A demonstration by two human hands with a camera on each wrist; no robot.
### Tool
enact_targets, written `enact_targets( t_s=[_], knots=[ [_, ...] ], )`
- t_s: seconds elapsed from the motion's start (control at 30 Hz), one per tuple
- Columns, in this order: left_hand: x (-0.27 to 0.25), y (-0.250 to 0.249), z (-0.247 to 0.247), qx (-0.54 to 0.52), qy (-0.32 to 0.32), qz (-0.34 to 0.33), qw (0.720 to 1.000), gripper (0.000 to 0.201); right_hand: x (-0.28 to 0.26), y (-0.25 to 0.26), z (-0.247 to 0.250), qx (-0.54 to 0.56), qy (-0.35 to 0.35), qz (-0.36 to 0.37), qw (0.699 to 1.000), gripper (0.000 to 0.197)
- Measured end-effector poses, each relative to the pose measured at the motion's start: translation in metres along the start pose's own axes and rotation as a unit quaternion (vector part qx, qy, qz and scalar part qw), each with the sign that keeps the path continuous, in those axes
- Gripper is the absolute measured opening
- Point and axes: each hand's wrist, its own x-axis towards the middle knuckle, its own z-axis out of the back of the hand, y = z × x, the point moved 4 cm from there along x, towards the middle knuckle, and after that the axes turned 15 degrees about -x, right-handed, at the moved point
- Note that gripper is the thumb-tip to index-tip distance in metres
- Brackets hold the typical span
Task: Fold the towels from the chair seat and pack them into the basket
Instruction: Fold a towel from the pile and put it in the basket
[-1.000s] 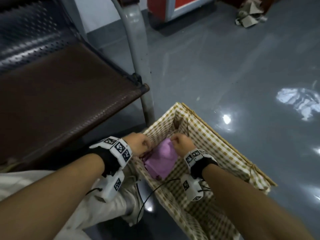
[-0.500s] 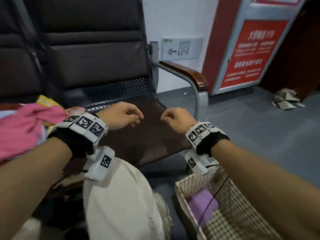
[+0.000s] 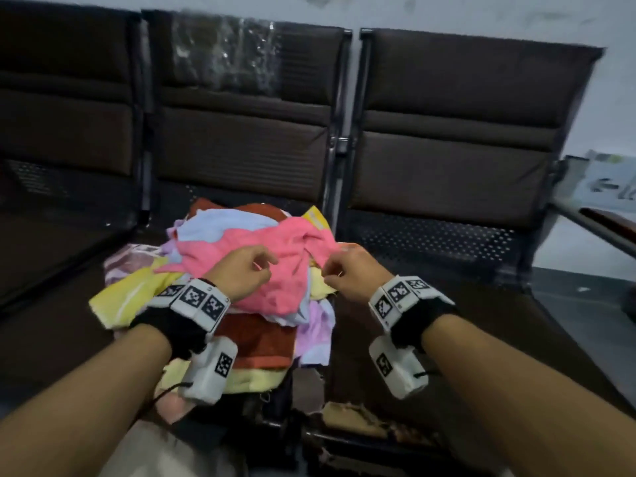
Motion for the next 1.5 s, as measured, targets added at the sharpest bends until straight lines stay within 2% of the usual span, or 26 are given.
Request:
enact_targets(
  t_s=[0.07,0.17,0.23,0.37,0.47,0.53,0.57,0.63,0.7,0.73,0.83,0.87,0.9,0.97,1.03,1.13,1.23,1.3,1.37,1.43,1.5],
  knots=[
    [0.002,0.034,0.012,0.044,-0.004,0.013,0.999,0.028,0.023,0.020,-0.030,0.016,0.028,0.030,0.999,0.022],
    [0.006,0.062,0.013,0.180,0.071,0.007,0.981,0.047,0.041,0.038,-0.066,-0.003,0.078,0.084,0.993,0.035],
    [0.009,0.064,0.010,0.229,0.089,-0.005,0.969,0.051,0.045,0.044,-0.081,-0.026,0.091,0.118,0.989,0.035],
    [0.012,0.056,0.003,0.279,0.085,-0.020,0.956,0.028,0.039,0.038,-0.080,-0.008,0.071,0.152,0.986,0.004],
    [0.010,0.038,-0.002,0.255,0.064,-0.078,0.962,0.012,0.021,0.026,-0.066,0.046,0.070,0.157,0.984,0.003],
    [0.007,0.019,-0.006,0.154,0.039,-0.137,0.978,0.009,0.006,0.016,-0.057,0.098,0.044,0.137,0.985,0.004],
    [0.003,0.006,-0.009,0.082,0.037,-0.163,0.982,0.013,-0.001,0.012,-0.052,0.132,0.032,0.126,0.983,0.014],
    [-0.006,-0.024,-0.020,-0.012,0.041,-0.221,0.974,0.021,-0.016,0.008,-0.040,0.218,0.006,0.090,0.972,0.041],
    [-0.016,-0.056,-0.033,-0.058,0.050,-0.275,0.958,0.025,-0.029,0.003,-0.025,0.265,-0.032,0.067,0.961,0.054],
    [-0.021,-0.070,-0.040,-0.080,0.049,-0.292,0.952,0.025,-0.035,0.000,-0.018,0.245,-0.058,0.065,0.966,0.050],
    [-0.030,-0.098,-0.052,-0.136,0.008,-0.287,0.948,0.019,-0.054,-0.016,-0.001,0.206,-0.098,0.057,0.972,0.010],
    [-0.032,-0.103,-0.053,-0.152,-0.005,-0.281,0.948,0.017,-0.061,-0.025,0.004,0.232,-0.103,0.055,0.966,0.010],
    [-0.033,-0.105,-0.054,-0.163,-0.012,-0.278,0.947,0.014,-0.066,-0.034,0.008,0.272,-0.107,0.044,0.955,0.019],
    [-0.033,-0.106,-0.056,-0.167,-0.018,-0.281,0.945,0.009,-0.075,-0.057,0.015,0.368,-0.137,-0.013,0.920,0.025],
    [-0.029,-0.102,-0.061,-0.148,-0.011,-0.275,0.950,0.013,-0.081,-0.081,0.027,0.401,-0.197,-0.058,0.893,0.026],
    [-0.023,-0.095,-0.070,-0.093,0.012,-0.254,0.963,0.026,-0.085,-0.097,0.051,0.340,-0.300,-0.040,0.890,0.026],
    [-0.015,-0.089,-0.087,0.024,0.031,-0.260,0.965,0.010,-0.087,-0.105,0.055,0.285,-0.342,-0.028,0.895,0.023],
    [-0.008,-0.084,-0.100,0.050,0.060,-0.251,0.965,0.028,-0.088,-0.118,0.040,0.227,-0.325,-0.047,0.917,0.020],
    [0.002,-0.080,-0.109,0.034,0.077,-0.230,0.970,0.024,-0.088,-0.133,0.021,0.194,-0.279,-0.066,0.938,0.020],
    [0.013,-0.074,-0.114,-0.001,0.072,-0.189,0.979,0.024,-0.086,-0.144,0.004,0.156,-0.212,-0.075,0.962,0.020],
    [0.025,-0.070,-0.114,-0.061,0.057,-0.151,0.985,0.025,-0.081,-0.151,-0.011,0.102,-0.110,-0.076,0.986,0.027]
  ],
)
